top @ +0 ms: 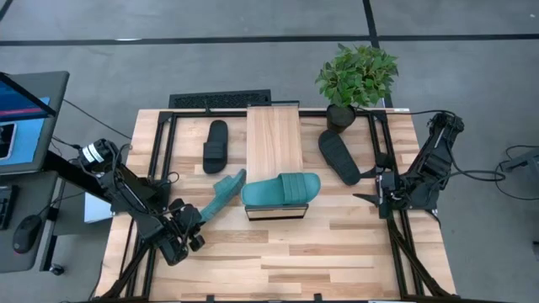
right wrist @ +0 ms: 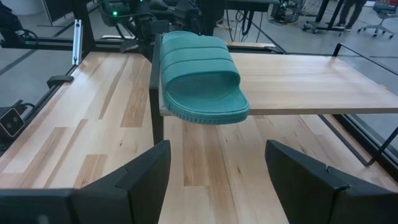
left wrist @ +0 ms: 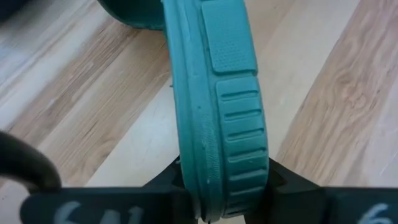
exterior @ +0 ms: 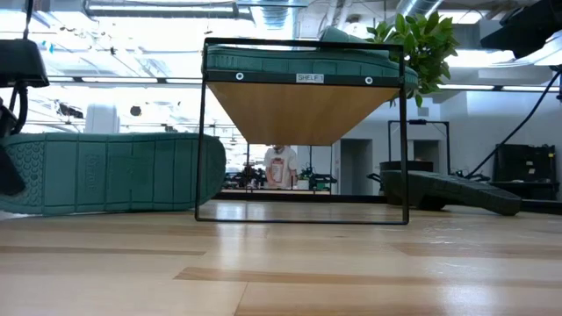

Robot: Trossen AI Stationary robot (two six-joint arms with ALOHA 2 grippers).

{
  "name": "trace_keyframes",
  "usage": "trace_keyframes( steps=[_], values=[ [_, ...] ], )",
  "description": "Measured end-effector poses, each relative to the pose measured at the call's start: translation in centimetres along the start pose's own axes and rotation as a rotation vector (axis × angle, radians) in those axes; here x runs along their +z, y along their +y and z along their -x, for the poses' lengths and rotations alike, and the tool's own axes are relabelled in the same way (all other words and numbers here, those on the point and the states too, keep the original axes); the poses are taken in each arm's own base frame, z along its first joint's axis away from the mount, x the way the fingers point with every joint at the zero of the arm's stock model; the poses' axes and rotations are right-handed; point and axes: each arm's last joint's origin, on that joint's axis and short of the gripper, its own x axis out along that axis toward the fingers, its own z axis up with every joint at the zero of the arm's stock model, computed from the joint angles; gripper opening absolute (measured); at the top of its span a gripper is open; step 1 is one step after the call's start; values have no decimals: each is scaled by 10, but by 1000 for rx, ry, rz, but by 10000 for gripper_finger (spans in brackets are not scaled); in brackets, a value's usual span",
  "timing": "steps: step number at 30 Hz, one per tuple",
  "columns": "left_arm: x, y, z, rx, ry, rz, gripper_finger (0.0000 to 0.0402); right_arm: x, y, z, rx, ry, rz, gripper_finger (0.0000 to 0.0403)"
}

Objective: Pick and place slides into the shelf
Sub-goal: Put the green slipper on the shelf

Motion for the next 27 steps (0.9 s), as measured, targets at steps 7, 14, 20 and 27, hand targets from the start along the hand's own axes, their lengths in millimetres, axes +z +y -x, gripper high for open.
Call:
trace_keyframes(
  steps=[7,14,20,27],
  values=[
    [17,-14,27,61,100,-75,58,0,0,0,0,0,0,255],
    [45,-15,79,244,168,-145,58,0,0,0,1,2,2,255],
    [59,-12,108,312,164,-145,58,-1,0,0,4,6,6,255],
    [61,-14,105,311,111,-188,58,-1,0,0,24,15,6,255]
  ],
)
